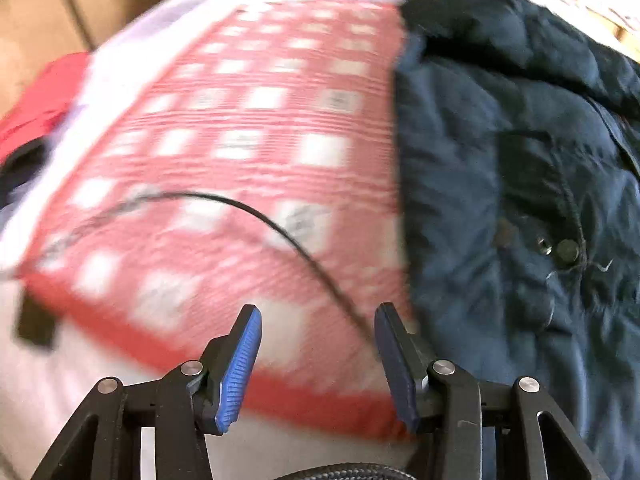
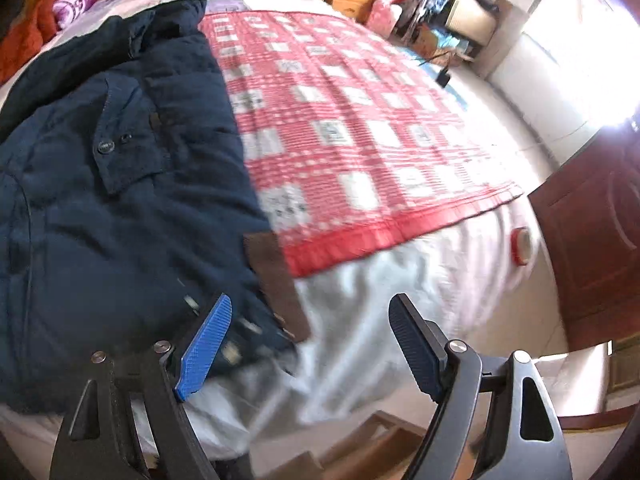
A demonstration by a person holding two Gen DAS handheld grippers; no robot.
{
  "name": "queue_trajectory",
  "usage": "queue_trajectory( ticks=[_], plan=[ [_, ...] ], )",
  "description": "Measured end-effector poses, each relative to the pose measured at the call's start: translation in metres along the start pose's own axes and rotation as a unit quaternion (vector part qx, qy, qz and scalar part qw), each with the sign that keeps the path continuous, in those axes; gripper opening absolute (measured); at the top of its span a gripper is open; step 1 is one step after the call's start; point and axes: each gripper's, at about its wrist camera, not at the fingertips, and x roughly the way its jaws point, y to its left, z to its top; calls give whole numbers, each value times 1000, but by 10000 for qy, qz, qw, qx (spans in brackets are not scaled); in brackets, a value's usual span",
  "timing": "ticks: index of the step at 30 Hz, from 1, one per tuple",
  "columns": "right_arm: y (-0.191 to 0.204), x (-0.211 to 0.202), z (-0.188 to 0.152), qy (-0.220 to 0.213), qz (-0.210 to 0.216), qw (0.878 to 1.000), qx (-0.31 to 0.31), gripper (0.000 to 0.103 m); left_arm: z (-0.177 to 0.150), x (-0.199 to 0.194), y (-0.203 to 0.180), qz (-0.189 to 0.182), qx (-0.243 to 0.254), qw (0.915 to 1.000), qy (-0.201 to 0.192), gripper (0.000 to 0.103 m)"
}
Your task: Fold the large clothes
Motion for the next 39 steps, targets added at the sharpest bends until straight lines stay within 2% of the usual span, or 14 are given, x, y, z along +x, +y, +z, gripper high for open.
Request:
queue_trajectory(
  ticks=[3, 7, 9, 13, 17, 19, 22, 24, 27, 30, 33, 36, 39],
  plan=[
    [-7, -10, -10, -130, 3, 9997, -184, 83, -27, -39, 24, 270, -340, 9990, -115, 50],
    [-19, -19, -21, -211, 265, 9992, -198, 83, -57, -73, 58, 605, -697, 9957, -95, 51],
    [-25, -29, -26, -283, 416, 9985, -199, 83, -75, -90, 67, 649, -760, 9950, -19, 51],
    [-22, -46, -27, -414, 579, 9968, -360, 83, -103, -102, 53, 479, -720, 9961, 147, 51],
    [-21, -58, -33, -516, 676, 9953, -470, 83, -120, -95, 24, 343, -450, 9980, 289, 51],
    [-22, -62, -36, -537, 690, 9948, -524, 83, -123, -108, 22, 366, -548, 9978, 96, 51],
    [-29, -69, -41, -613, 625, 9944, -585, 83, -126, -145, 53, 628, -1173, 9905, -357, 50],
    [-36, -73, -41, -678, 552, 9948, -524, 83, -125, -159, 70, 814, -1092, 9896, -467, 52],
    [-41, -72, -42, -670, 467, 9962, -290, 83, -124, -151, 75, 1046, -558, 9921, -399, 53],
    [-35, -66, -47, -553, 487, 9973, -45, 83, -126, -116, 51, 814, -34, 9965, -159, 53],
    [-19, -61, -57, -376, 626, 9973, 49, 83, -131, -79, 13, 540, 517, 9972, -35, 53],
    [-3, -58, -66, -302, 640, 9975, -70, 83, -134, -44, -9, 360, 582, 9975, 183, 53],
    [4, -55, -71, -252, 649, 9975, -90, 83, -136, -22, -14, 334, 472, 9980, 264, 53]
  ],
)
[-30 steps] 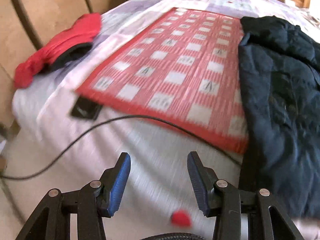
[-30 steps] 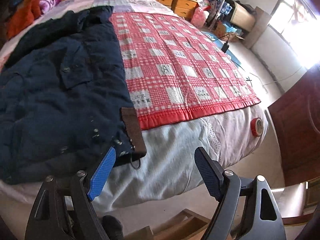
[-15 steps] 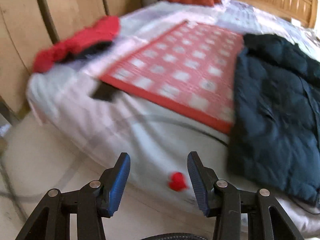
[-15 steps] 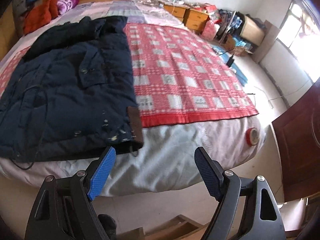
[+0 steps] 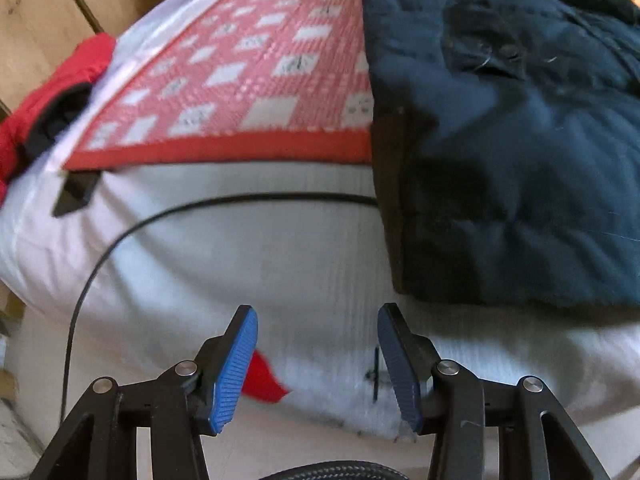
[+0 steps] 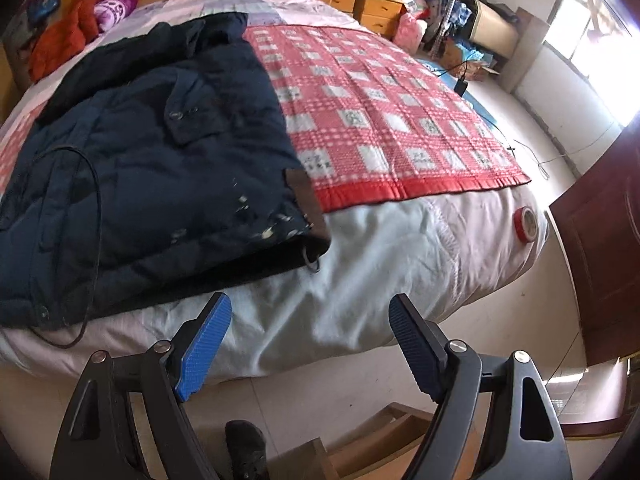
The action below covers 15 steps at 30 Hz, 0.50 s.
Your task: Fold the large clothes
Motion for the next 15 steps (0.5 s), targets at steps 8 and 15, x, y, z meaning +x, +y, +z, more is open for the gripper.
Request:
queue_trajectory(
  ticks=[8, 15],
  plan=[
    [-6, 5, -10, 105, -117, 9997, 171, 83, 34, -32, 15, -379, -540, 9933, -948, 53],
    [-2, 8, -15, 170, -73, 9995, 253, 83, 62, -48, 5, -614, -185, 9905, -1214, 53]
  ],
)
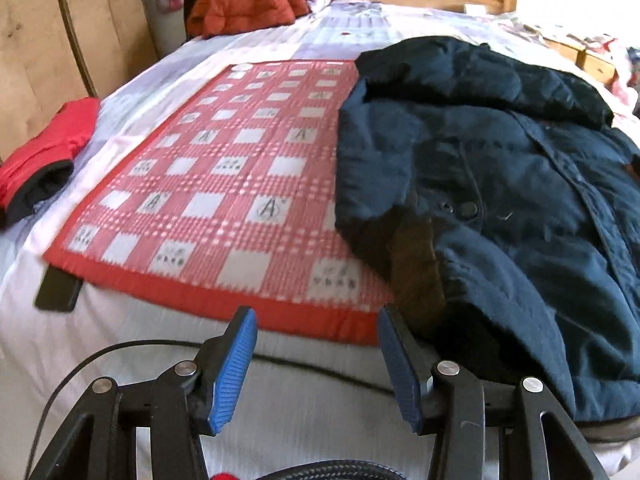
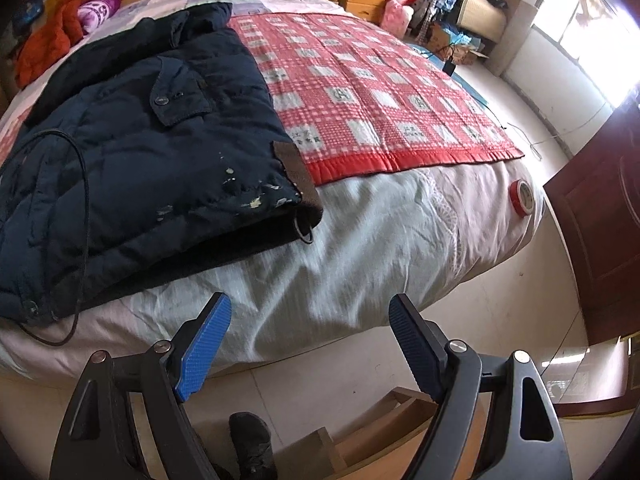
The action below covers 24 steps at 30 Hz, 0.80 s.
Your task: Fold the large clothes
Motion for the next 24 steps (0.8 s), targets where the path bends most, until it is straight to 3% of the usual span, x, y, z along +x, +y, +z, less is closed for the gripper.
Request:
queue_trajectory(
  ticks=[4, 12, 24],
  plan=[
    [6, -5, 0, -86, 10, 9998, -193, 83, -8, -2, 3, 98, -16, 9998, 151, 53],
    [1, -4, -2, -106, 30, 9997, -210, 83, -57, 0, 10, 376, 35, 9968, 702, 53],
    [4, 0, -7, -76, 64, 9996, -283, 83, -79, 0, 7, 273, -52, 9961, 835, 53]
  ],
)
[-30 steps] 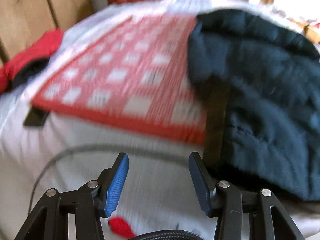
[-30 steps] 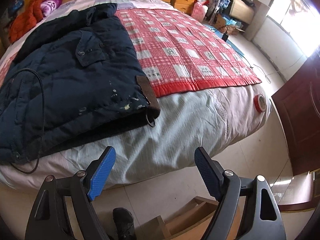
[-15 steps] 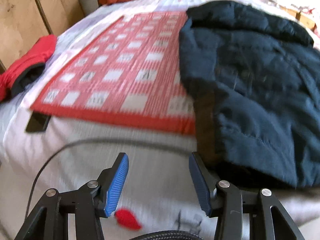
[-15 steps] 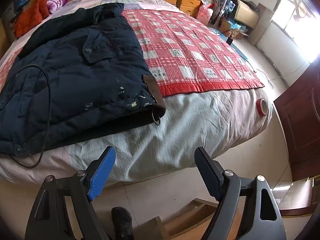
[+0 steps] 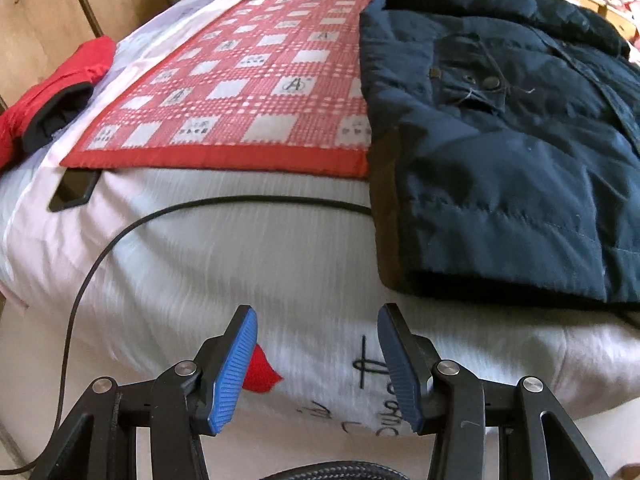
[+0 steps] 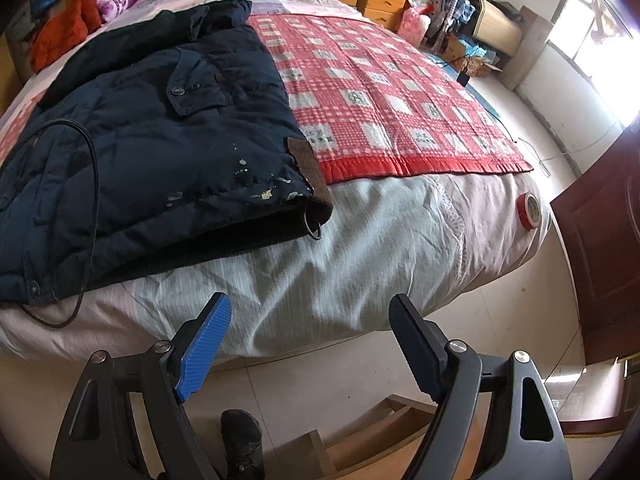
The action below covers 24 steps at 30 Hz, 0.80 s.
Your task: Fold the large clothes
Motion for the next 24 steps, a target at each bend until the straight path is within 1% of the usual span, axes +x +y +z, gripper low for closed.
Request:
queue_trajectory(
  ticks=[2, 6, 8, 10, 11, 13, 14, 16, 17, 19, 21, 23, 24],
  plan=[
    [1, 0, -1, 15, 13, 10000, -8, 83, 2, -2, -3, -93, -93, 9999, -84, 53],
    [2, 2, -4, 36, 3, 10000, -44, 83, 12, -5, -12, -215, -84, 9992, -328, 53],
    [2, 1, -5, 41, -8, 10000, -16, 83, 19, -2, -17, -90, -9, 9990, -427, 53],
    [2, 1, -6, 33, -7, 10000, -21, 83, 31, 7, -17, 176, -33, 9984, -542, 54],
    [2, 1, -6, 28, -6, 10000, -29, 83, 40, 11, -13, 260, -132, 9975, -644, 57],
    [3, 3, -6, -4, -19, 10000, -88, 83, 55, 12, -11, 304, -255, 9956, -848, 65],
    [2, 5, -6, -31, -37, 9999, -112, 83, 65, 9, -14, 339, -193, 9934, -1078, 68],
    [2, 9, -5, -85, -70, 9999, -123, 83, 76, 3, -25, 430, -9, 9889, -1424, 73],
    [1, 13, -4, -112, -81, 9998, -115, 83, 79, 6, -30, 488, 100, 9877, -1484, 75],
    [1, 22, -2, -171, -116, 9997, -154, 83, 84, 17, -36, 545, 227, 9895, -1318, 75],
    [2, 29, 2, -287, -239, 9989, -283, 83, 89, 24, -30, 464, 5, 9923, -1145, 75],
    [0, 34, 7, -400, -273, 9984, -293, 83, 90, 21, -25, 439, -154, 9924, -1140, 75],
    [-2, 36, 10, -475, -300, 9980, -284, 83, 89, 20, -26, 459, -152, 9922, -1152, 75]
  ],
)
